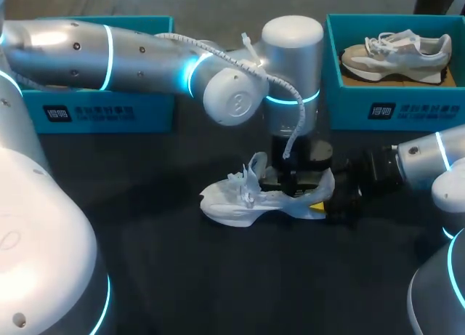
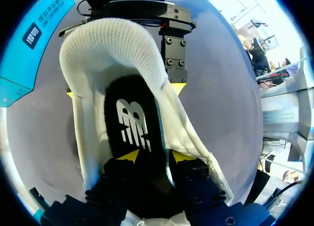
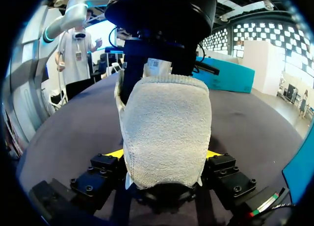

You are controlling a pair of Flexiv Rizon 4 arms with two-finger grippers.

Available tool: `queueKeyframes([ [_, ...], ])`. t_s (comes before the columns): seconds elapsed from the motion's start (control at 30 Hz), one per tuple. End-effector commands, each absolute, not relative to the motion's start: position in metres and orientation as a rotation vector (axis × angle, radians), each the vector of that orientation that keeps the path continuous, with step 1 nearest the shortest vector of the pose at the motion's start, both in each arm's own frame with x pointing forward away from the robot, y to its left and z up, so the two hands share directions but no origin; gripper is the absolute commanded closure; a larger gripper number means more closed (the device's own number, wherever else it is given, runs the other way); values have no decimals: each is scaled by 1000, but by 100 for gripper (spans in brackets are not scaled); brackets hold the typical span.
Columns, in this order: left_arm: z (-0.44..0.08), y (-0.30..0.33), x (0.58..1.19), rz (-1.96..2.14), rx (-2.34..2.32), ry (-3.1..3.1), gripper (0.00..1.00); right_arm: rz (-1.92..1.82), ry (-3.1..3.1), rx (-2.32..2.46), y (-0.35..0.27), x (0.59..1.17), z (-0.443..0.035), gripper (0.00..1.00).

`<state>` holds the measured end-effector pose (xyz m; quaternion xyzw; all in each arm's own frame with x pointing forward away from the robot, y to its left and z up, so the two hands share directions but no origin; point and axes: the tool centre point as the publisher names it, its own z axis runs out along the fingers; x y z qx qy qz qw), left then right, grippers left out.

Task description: Take the shoe out of the shoebox, open the shoe tongue, remove and reinsert the insole, then place the shoe into the shoebox

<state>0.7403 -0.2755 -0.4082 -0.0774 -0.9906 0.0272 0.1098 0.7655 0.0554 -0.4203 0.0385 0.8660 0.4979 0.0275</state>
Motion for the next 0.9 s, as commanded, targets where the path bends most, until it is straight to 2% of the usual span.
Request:
queueKeyframes([
  [0.03, -425, -278, 736, 57, -236, -2917, 62, 1529, 2679, 125, 57, 768, -421, 100],
  [0.13, -433, -278, 737, 28, -236, -2969, 61, 1529, 2679, 125, 57, 768, -421, 100],
  [0.37, -439, -276, 740, 50, -207, -3011, 69, 1529, 2679, 125, 57, 768, -421, 100],
  [0.43, -437, -274, 742, 60, -205, -3016, 74, 1529, 2679, 125, 57, 768, -421, 100],
  [0.63, -438, -273, 745, 52, -205, -3067, 75, 1529, 2679, 125, 57, 768, -421, 100],
  [0.73, -440, -273, 746, 57, -206, -3078, 82, 1529, 2679, 125, 57, 768, -421, 100],
  [0.87, -444, -273, 749, 48, -190, -3093, 100, 1529, 2679, 125, 57, 768, -421, 100],
  [0.9, -445, -273, 749, 38, -186, -3103, 100, 1529, 2679, 125, 57, 768, -421, 100],
])
